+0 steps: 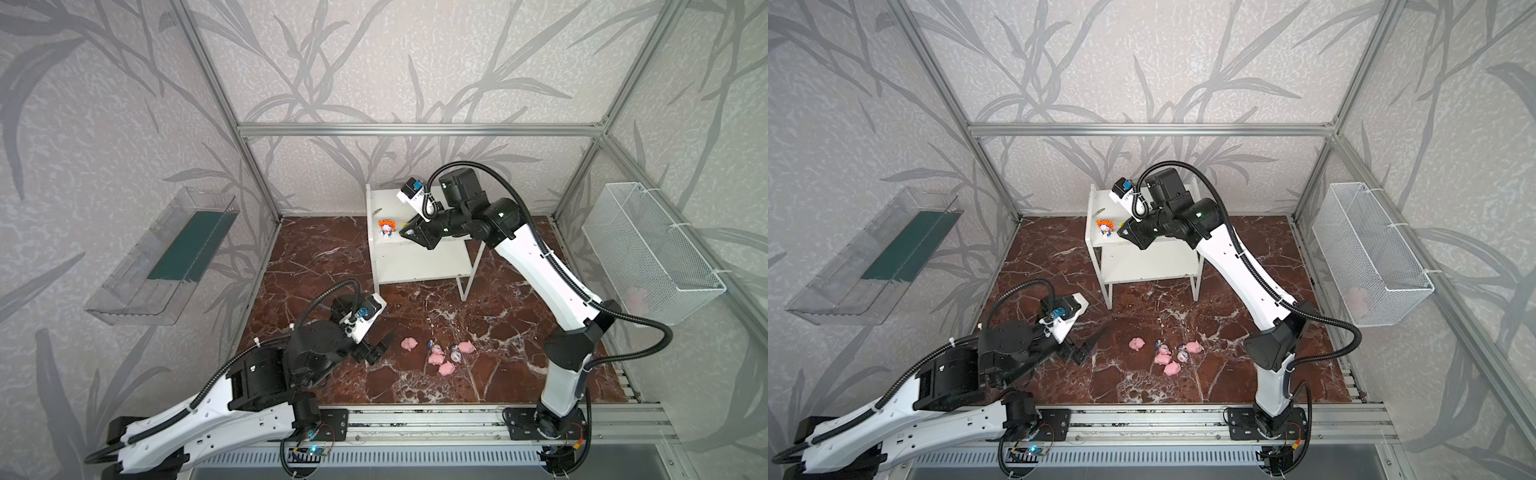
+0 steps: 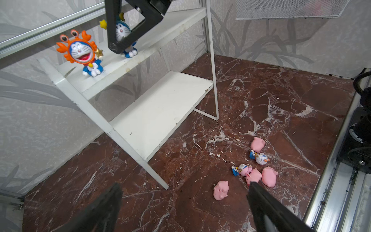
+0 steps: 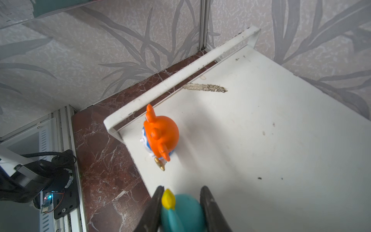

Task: Place and organize the plastic toys onto the shelf
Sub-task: 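Lower the teal figure beside the orange figure and open the right gripper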

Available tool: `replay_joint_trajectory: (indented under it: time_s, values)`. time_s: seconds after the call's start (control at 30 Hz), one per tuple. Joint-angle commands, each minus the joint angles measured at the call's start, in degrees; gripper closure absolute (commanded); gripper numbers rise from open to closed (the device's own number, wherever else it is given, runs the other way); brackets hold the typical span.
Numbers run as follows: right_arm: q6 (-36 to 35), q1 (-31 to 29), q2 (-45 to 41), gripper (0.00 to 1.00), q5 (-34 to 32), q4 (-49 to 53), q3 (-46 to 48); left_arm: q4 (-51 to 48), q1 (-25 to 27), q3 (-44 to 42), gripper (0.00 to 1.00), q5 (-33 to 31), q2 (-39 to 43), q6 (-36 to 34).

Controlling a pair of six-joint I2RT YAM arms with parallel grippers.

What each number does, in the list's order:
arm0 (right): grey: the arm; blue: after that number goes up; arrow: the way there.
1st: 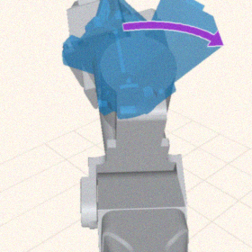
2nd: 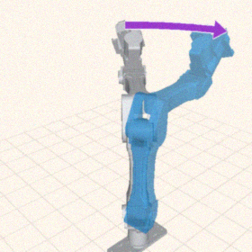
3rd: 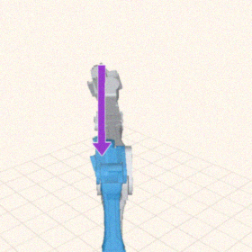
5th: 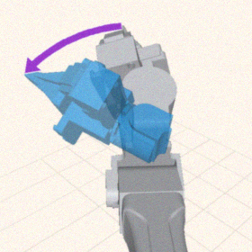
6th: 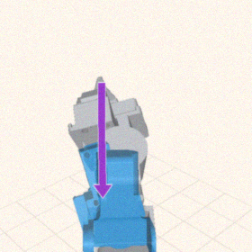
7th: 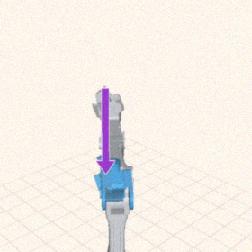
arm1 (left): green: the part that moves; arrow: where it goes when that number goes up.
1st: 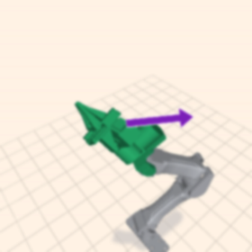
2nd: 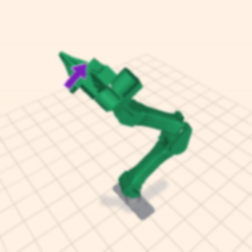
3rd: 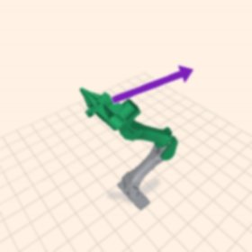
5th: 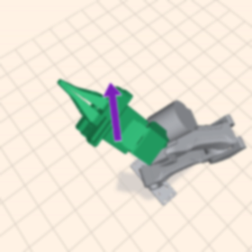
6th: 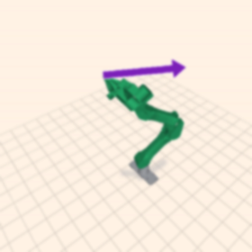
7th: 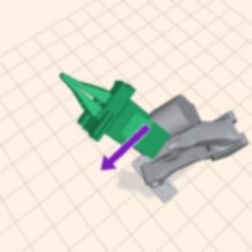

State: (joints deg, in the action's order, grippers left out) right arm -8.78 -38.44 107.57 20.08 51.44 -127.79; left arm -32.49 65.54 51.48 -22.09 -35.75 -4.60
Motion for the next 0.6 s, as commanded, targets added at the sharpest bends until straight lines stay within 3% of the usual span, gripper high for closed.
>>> replay_joint_trajectory:
  time_s: [0.0, 0.23, 0.57]
  values:
    - [-1.11, 0.71, 0.75, 0.78, -0.41, 1.59, -1.85, 0.15, -0.34, -0.82, 0.01, -1.25, 0.72, -1.73]
    - [-2.13, 1.55, 1.57, 0.78, 0.37, 1.36, -2.2, 3.19, -0.74, -1.25, 0.01, -2.97, 0.82, -1.87]
    - [-2.31, 2.38, 2.99, 0.77, 3.37, 1.0, -2.91, 9.76, -2.52, 0.99, 0.01, -4.03, -1.34, -7.38]
